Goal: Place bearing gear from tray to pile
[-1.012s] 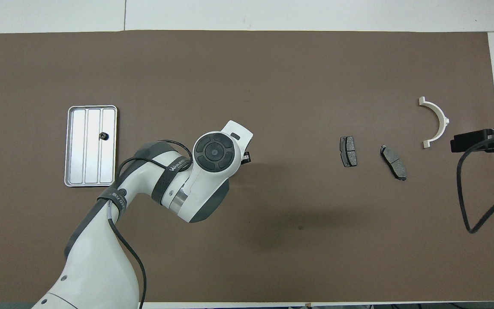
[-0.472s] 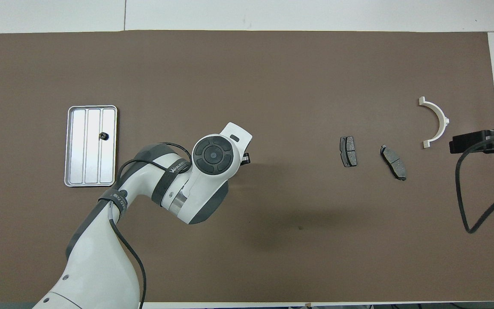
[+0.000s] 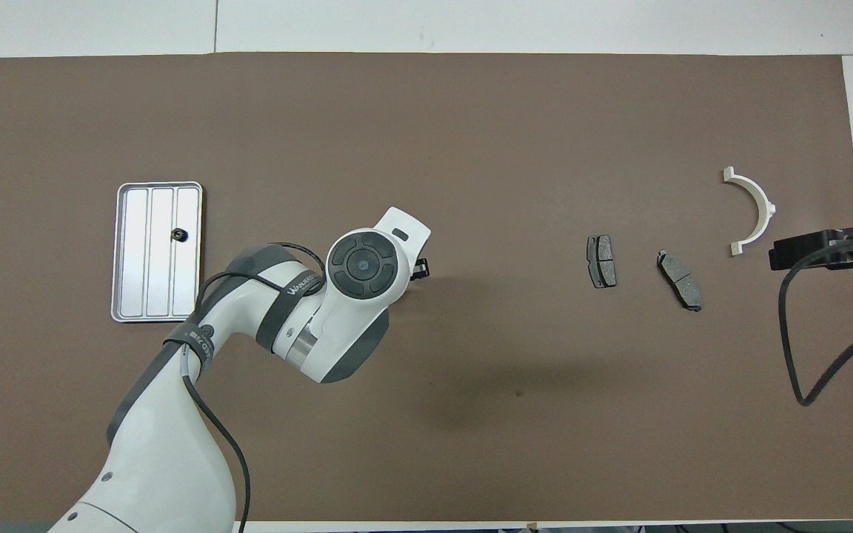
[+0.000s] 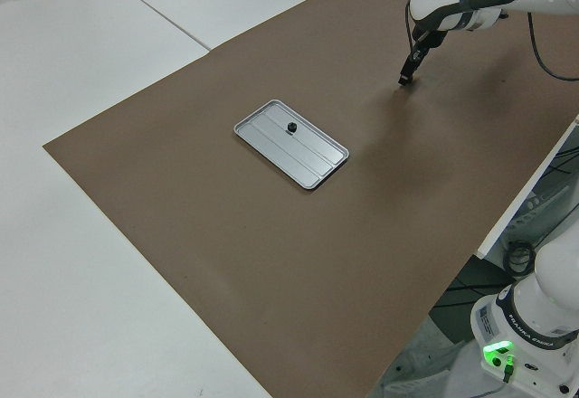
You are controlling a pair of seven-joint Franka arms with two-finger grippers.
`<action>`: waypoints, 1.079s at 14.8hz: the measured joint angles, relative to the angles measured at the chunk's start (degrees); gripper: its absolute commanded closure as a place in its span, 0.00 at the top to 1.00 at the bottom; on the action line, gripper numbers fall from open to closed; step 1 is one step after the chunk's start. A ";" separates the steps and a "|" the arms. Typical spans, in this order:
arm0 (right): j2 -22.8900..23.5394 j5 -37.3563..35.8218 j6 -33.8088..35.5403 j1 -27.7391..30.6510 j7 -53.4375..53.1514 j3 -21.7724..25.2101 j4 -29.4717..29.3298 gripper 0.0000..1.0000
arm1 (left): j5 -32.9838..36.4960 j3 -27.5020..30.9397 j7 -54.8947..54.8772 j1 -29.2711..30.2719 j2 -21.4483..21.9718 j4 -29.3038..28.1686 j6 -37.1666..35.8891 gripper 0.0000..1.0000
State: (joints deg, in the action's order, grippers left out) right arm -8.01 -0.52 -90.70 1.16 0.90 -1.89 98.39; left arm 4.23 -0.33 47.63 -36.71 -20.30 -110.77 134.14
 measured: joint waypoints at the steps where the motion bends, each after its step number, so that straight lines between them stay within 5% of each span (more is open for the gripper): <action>1: -0.02 0.00 -0.23 -0.05 -0.53 -0.08 0.60 1.00 | 0.57 0.41 -1.39 1.26 0.51 0.23 -0.17 0.82; 10: 2.65 0.24 -15.03 -14.45 -24.75 -0.82 10.82 1.00 | -1.45 1.14 -42.65 31.69 9.39 1.78 -10.98 0.81; 16: 13.77 0.25 -28.44 -25.79 -44.50 -0.83 11.26 1.00 | -4.55 0.00 -49.03 35.17 8.23 -0.31 -7.68 0.77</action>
State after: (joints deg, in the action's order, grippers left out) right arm 5.76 -0.27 -119.14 -24.63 -43.60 -2.73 109.65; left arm -0.32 -0.33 -1.39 -1.54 -12.07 -111.08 126.46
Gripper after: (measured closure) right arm 0.000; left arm 0.198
